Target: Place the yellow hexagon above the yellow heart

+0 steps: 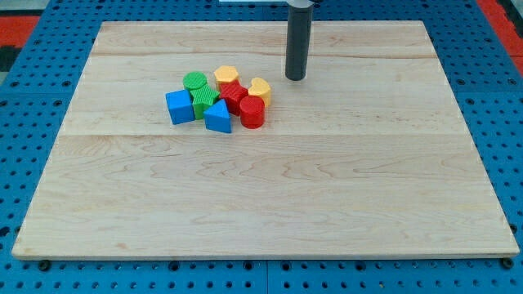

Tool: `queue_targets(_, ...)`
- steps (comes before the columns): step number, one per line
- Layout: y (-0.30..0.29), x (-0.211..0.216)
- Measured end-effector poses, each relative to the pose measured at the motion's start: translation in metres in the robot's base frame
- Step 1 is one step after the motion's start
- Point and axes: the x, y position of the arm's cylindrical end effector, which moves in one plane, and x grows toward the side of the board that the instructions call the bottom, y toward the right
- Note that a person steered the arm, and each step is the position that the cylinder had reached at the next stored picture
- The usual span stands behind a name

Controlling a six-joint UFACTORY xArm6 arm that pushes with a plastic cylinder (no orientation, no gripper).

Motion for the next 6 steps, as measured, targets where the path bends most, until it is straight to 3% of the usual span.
queue_targets(1,-0.018,0.016)
queue_targets(2,-0.098,0.021)
queue_targets(3,-0.115,0.021)
queue_targets(5,-0.045,-0.002)
queue_targets(6,-0.024,-0.047)
